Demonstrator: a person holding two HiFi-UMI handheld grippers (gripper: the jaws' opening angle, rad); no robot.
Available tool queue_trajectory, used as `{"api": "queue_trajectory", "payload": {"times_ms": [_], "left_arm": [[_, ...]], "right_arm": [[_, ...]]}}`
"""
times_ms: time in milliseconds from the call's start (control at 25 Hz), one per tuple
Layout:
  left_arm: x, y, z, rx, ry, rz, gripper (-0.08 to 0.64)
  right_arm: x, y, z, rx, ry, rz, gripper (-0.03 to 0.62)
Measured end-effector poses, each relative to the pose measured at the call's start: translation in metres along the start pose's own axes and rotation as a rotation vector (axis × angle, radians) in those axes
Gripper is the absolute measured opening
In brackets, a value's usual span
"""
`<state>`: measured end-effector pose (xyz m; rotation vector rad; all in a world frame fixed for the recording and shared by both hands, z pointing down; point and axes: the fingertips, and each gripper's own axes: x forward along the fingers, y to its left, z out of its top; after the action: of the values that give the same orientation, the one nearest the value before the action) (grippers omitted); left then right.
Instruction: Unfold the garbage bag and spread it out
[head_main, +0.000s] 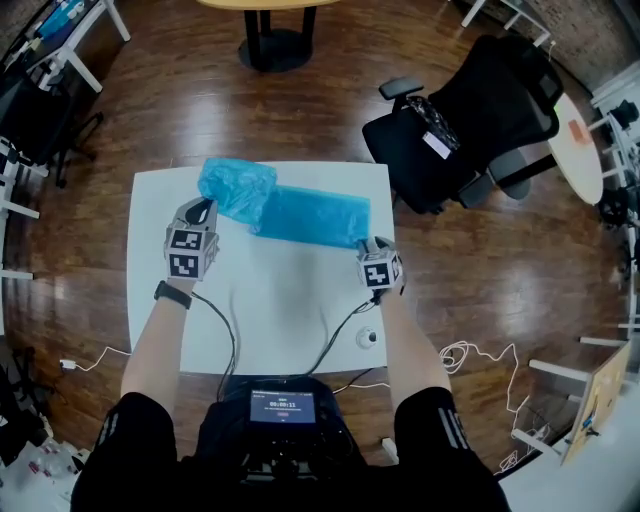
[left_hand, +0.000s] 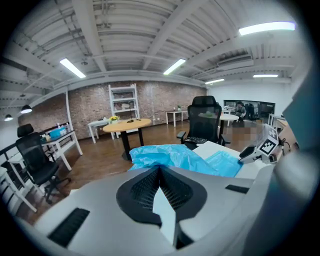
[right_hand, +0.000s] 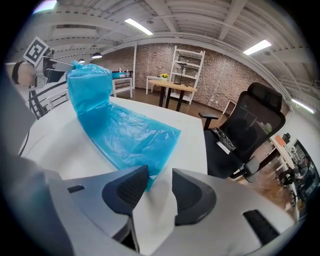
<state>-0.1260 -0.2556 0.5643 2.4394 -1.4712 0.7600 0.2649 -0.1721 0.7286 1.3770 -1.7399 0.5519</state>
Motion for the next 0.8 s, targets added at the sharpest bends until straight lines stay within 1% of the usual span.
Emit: {"api": "queue_trajectory", "payload": {"times_ms": [40,120,200,360,480,560,680,800], "left_arm": [[-0.003,0.010,-0.006,-0.005,0.006,0.015,0.003],[-0.008,0.026,-0.018,-0.016,0.023,0.040,0.003],[-0.013,0.039,-0.030,-0.017,0.044,0.062,0.003],[-0.018,0.059,-0.053,-0.017,0.079,0.087,0.003],[-0.020,0.078,-0.077,-0.018,0.121,0.109,0.003],[-0.022,0.089,-0.092,-0.026,0.151,0.116,0.003],[-0.025,0.098,-0.102,-0.053,0.185,0.112,0.003],[-0.023,0.108,-0.114,-0.042,0.210,0.107,0.003]], "right_arm": [[0.000,0.001,0.000,-0.006,0.004,0.005,0.188],[0.001,0.004,0.000,-0.022,0.010,0.015,0.165],[0.000,0.004,0.001,-0.045,0.016,0.009,0.149],[0.001,0.005,0.000,-0.059,0.027,0.008,0.149],[0.001,0.005,0.002,-0.068,0.033,0.008,0.149],[0.001,0.006,0.002,-0.075,0.037,0.008,0.149],[0.001,0.006,0.002,-0.077,0.040,0.009,0.149],[0.001,0.006,0.002,-0.069,0.044,0.010,0.149]]}}
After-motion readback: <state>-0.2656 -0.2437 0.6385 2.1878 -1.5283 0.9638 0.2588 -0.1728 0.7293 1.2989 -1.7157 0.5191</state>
